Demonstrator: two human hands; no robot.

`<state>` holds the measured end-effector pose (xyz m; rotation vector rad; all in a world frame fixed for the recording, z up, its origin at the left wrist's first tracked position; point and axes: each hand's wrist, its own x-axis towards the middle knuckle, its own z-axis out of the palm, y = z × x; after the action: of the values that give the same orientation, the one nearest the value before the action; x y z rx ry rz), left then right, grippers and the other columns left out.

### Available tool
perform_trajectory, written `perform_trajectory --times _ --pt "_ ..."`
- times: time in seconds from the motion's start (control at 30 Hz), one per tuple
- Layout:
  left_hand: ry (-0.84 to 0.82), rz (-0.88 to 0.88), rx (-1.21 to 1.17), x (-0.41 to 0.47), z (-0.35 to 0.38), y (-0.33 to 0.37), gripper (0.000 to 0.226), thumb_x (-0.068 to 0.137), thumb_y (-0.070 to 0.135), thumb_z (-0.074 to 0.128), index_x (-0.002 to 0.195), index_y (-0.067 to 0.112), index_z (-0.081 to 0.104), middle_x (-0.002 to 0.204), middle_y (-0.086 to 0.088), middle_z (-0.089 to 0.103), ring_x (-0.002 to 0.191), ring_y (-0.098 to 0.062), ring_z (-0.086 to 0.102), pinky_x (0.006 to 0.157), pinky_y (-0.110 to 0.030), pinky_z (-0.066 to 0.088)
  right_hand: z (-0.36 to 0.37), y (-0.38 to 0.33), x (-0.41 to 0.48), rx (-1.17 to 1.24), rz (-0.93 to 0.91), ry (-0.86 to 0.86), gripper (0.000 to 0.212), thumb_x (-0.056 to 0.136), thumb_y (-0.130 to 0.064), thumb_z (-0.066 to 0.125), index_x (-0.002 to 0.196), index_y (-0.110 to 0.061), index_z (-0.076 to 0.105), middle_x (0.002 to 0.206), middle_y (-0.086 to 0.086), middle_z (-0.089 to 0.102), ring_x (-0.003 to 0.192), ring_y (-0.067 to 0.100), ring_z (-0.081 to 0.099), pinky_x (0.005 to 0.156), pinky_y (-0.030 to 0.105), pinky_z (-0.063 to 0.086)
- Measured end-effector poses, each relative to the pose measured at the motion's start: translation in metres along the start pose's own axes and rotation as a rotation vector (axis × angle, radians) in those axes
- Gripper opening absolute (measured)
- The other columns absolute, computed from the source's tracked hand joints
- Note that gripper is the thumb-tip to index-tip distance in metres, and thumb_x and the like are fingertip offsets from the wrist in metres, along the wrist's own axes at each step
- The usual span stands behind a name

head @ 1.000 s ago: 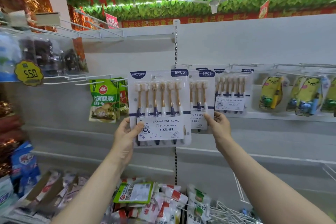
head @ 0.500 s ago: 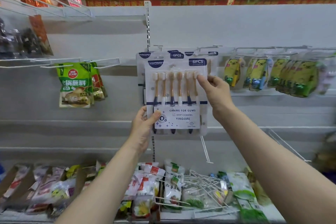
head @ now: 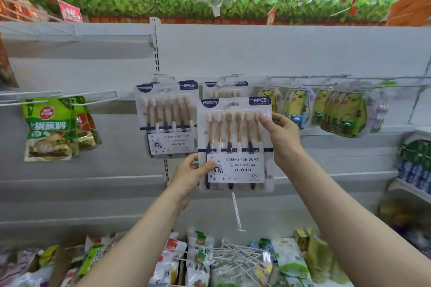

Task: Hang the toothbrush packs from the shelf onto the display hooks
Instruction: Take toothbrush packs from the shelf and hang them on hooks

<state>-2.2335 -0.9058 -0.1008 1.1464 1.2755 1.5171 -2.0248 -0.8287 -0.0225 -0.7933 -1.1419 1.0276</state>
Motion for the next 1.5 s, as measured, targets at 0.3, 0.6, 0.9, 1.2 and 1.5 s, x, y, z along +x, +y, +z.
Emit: perform_trajectory --times 0.3,0.6,0.9,1.2,1.5 --pt "0.011 0.034 -0.008 0.054 0.029 0.003 0.028 0.081 0.022 0.079 0.106 0.019 0.067 0.098 0.006 0.077 0.1 -0.015 0.068 0.086 -0.035 0.045 -0.02 -0.006 0.057 0.003 -0.107 -0.087 0.038 0.081 -0.032 0.082 0.113 -0.015 0.069 0.104 -0.001 0.074 0.099 0.013 0.067 0.092 0.03 0.05" --pt "0.107 0.163 -0.106 0.077 0.031 0.003 0.02 0.087 0.014 0.072 0.102 0.024 0.064 0.089 0.011 0.073 0.084 0.0 0.066 0.073 -0.022 0.042 0.003 -0.001 0.091 0.029 -0.15 -0.134 0.058 0.065 -0.045 0.085 0.111 -0.012 0.071 0.106 0.005 0.075 0.103 0.022 0.069 0.101 0.045 0.053" --pt "0.156 0.204 -0.138 0.099 0.038 -0.008 0.024 0.092 0.015 0.067 0.116 0.017 0.064 0.105 0.004 0.073 0.095 -0.003 0.067 0.081 -0.016 0.047 0.007 0.014 0.118 0.029 -0.12 -0.145 0.034 0.081 -0.03 0.083 0.108 -0.013 0.071 0.107 0.01 0.074 0.106 0.025 0.069 0.1 0.048 0.053" --pt "0.288 0.198 -0.051 0.15 0.058 -0.029 0.041 0.095 0.028 0.065 0.133 0.018 0.053 0.133 -0.004 0.062 0.125 -0.021 0.056 0.106 -0.038 0.044 0.006 0.029 0.158 -0.003 -0.093 -0.218 0.04 0.079 -0.031 0.083 0.112 -0.013 0.069 0.102 0.005 0.076 0.105 0.029 0.069 0.101 0.053 0.051" --pt "0.368 0.162 -0.007 0.198 0.066 -0.034 0.063 0.097 0.035 0.06 0.152 0.028 0.031 0.155 0.001 0.037 0.14 -0.023 0.037 0.106 -0.038 0.034 0.013 0.047 0.209 -0.066 -0.078 -0.282 0.055 0.071 -0.043 0.086 0.114 -0.014 0.067 0.11 0.007 0.073 0.11 0.029 0.067 0.1 0.05 0.052"
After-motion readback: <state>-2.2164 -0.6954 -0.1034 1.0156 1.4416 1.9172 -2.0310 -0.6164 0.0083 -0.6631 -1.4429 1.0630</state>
